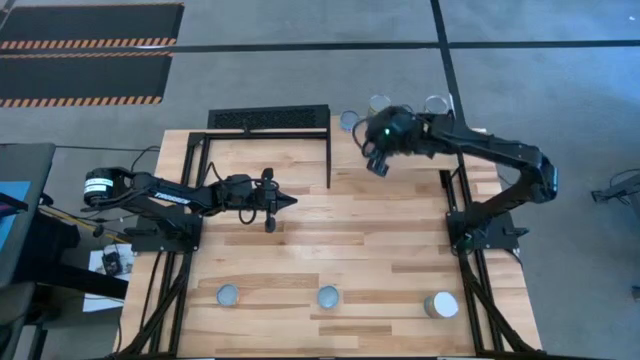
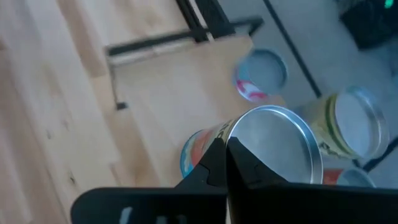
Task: Pick and place cans onto a shelf
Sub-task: Put the top canned tomatoes on the shelf, then put the canned pineapples on the shelf
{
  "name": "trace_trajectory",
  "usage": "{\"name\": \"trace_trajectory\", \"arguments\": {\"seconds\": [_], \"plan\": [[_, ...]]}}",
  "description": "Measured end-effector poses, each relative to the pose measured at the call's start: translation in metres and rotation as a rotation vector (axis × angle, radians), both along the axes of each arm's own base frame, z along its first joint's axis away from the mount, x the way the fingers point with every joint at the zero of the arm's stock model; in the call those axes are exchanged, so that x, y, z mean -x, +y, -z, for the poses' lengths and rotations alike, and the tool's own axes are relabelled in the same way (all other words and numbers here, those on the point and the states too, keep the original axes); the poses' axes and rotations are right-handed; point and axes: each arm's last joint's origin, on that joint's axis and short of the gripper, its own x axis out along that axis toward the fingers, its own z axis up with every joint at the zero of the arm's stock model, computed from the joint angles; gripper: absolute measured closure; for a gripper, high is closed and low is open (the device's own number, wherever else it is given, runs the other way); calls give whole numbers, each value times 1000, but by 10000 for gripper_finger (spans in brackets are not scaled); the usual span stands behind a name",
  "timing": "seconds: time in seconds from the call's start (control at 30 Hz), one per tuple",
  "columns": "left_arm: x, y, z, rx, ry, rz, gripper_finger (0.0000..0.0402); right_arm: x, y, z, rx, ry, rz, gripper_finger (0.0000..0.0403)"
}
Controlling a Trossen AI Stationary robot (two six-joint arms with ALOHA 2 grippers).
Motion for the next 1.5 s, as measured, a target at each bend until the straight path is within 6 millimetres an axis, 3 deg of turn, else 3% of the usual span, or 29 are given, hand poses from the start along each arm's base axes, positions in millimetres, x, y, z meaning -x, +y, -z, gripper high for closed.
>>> {"name": "trace_trajectory", "arguments": {"seconds": [0.2, 0.43, 0.7, 1.2, 1.37, 1.5], "plan": [[0, 0, 0, 0, 0, 0, 398, 8, -32, 5, -64, -9, 47, 396], [0, 0, 0, 0, 0, 0, 398, 7, -42, 11, -86, 13, 35, 395], [0, 0, 0, 0, 0, 0, 398, 6, -47, 12, -71, 21, 29, 386], [0, 0, 0, -1, 1, 1, 398, 4, -48, 9, -35, -4, 48, 314], [0, 0, 0, -2, 1, 1, 398, 4, -45, 8, -15, 7, 21, 313], [0, 0, 0, -1, 4, 1, 398, 6, -39, 1, 29, -7, -40, 338]]}}
